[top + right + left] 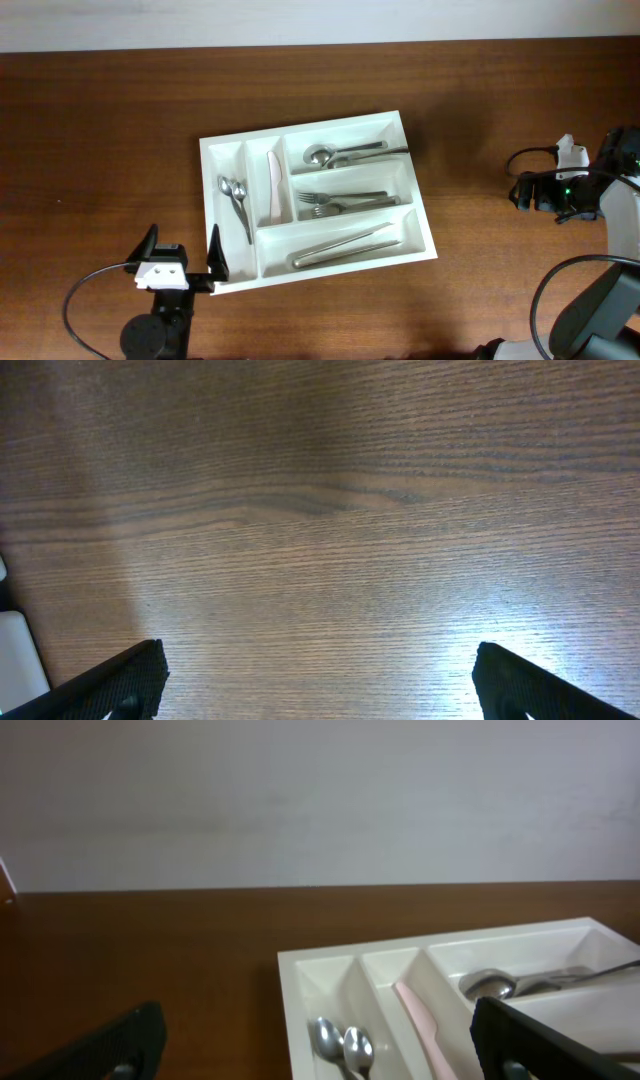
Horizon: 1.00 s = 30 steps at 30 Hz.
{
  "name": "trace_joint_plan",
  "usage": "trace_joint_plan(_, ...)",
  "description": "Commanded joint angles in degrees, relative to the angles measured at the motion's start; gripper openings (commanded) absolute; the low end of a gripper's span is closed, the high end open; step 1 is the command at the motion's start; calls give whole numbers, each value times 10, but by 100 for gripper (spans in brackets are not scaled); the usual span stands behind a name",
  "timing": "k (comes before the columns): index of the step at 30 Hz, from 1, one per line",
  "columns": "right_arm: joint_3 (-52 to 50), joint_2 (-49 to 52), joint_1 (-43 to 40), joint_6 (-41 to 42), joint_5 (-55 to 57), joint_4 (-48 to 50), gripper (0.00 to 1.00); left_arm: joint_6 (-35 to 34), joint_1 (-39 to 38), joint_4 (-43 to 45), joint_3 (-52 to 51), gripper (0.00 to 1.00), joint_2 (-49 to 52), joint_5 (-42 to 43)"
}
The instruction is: Pack container
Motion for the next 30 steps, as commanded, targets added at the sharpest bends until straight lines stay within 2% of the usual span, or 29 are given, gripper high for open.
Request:
trace_joint_plan(1, -1, -1, -3, -6, -7, 0, 99, -10, 3, 18, -29, 99, -6, 7)
trace_joint_plan(8, -1, -1, -3, -6, -7, 0, 99, -12, 3, 40, -71, 99, -6, 6)
trace_joint_plan(30, -1, -1, -3, -6, -7, 0, 99, -11, 3, 39, -71, 99, -6, -4)
